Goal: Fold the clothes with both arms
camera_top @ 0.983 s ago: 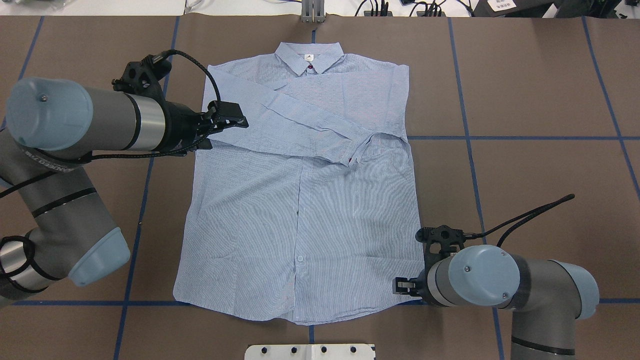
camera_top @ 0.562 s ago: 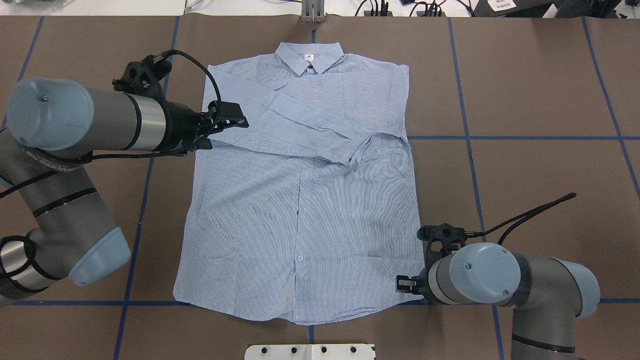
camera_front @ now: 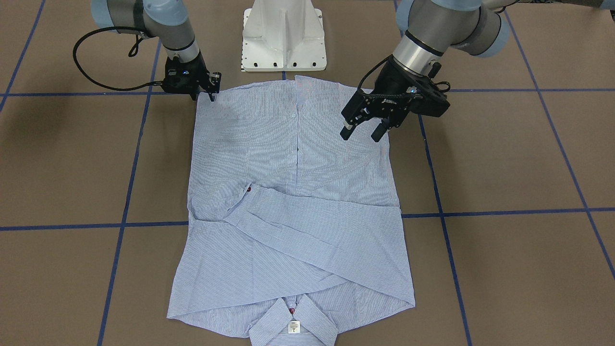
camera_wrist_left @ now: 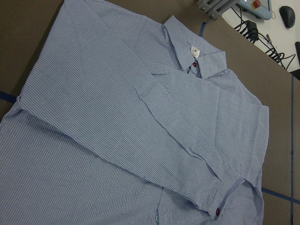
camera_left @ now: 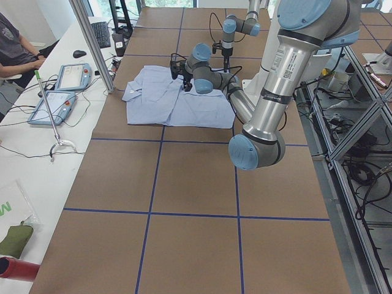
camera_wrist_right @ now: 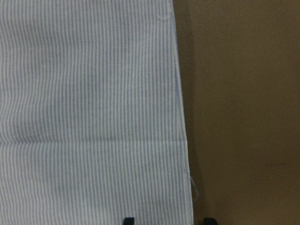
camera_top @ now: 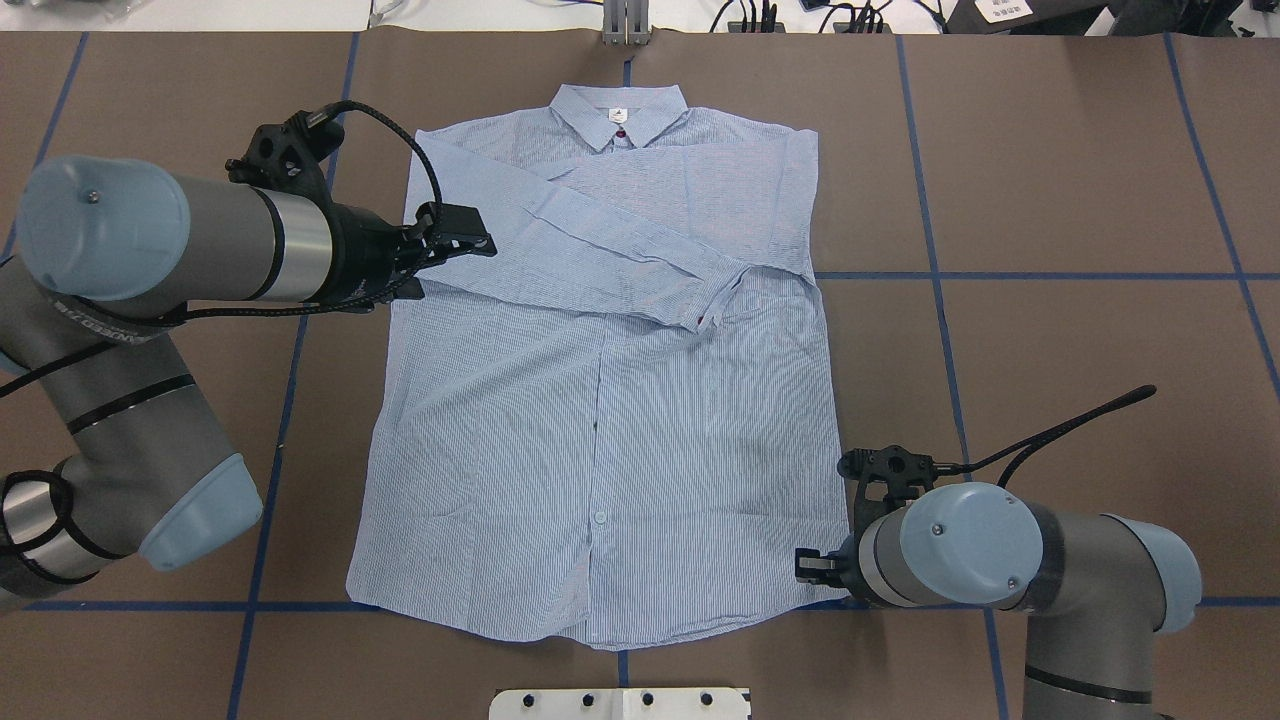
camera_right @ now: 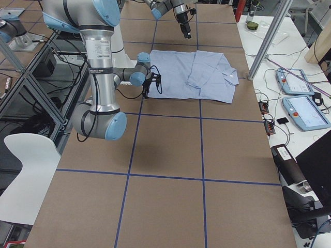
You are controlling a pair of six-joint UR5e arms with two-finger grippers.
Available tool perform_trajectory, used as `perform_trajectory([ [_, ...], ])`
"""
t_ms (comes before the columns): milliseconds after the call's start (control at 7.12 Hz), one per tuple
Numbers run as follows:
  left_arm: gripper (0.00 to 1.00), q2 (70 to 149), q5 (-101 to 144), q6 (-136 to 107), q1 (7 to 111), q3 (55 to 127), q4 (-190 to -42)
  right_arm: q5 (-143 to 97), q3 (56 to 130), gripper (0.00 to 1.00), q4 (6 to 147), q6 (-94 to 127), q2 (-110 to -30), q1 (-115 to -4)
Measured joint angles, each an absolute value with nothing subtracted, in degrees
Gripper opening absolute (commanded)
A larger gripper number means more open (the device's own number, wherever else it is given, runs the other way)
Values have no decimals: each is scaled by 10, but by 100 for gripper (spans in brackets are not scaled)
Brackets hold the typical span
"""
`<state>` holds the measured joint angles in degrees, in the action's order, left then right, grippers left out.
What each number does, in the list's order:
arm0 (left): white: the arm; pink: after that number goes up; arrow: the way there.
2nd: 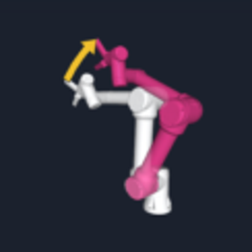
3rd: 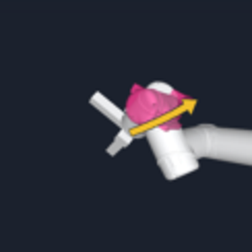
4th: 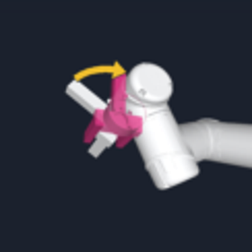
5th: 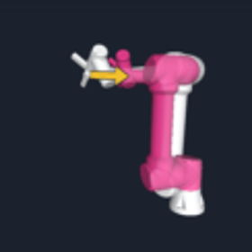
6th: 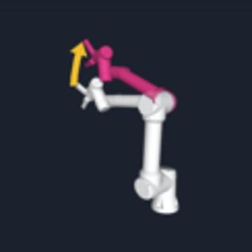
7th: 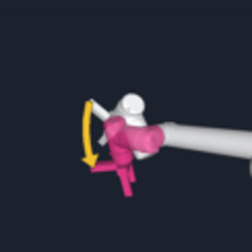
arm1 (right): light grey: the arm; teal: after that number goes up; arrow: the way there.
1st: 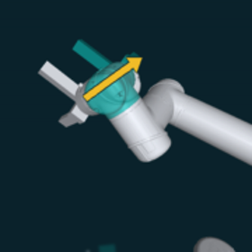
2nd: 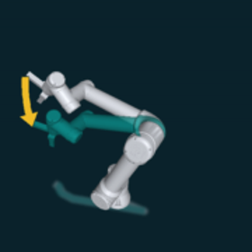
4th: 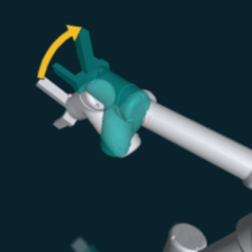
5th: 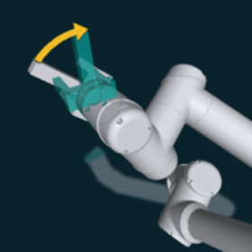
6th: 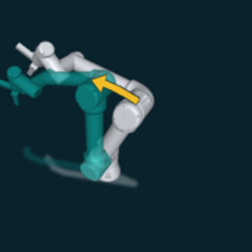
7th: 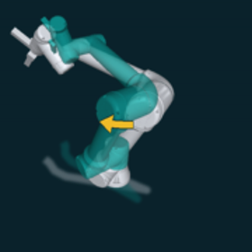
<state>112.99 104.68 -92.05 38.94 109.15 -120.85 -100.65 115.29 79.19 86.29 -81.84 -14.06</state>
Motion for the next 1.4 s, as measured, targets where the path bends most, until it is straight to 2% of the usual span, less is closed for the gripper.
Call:
perform_trajectory([
  [562, 100, 1132, 1047, -920, 390, 1089, -1208, -1012, 1154, 54, 792, 866, -821, -142],
  [842, 100, 1133, 1047, -921, 391, 1089, -1208, -1018, 1156, 35, 792, 866, -823, -146],
  [1123, 100, 1133, 1047, -921, 391, 1090, -1208, -1020, 1157, 25, 792, 866, -824, -150],
  [1404, 100, 1133, 1047, -921, 391, 1089, -1208, -1020, 1157, 24, 792, 866, -824, -151],
])
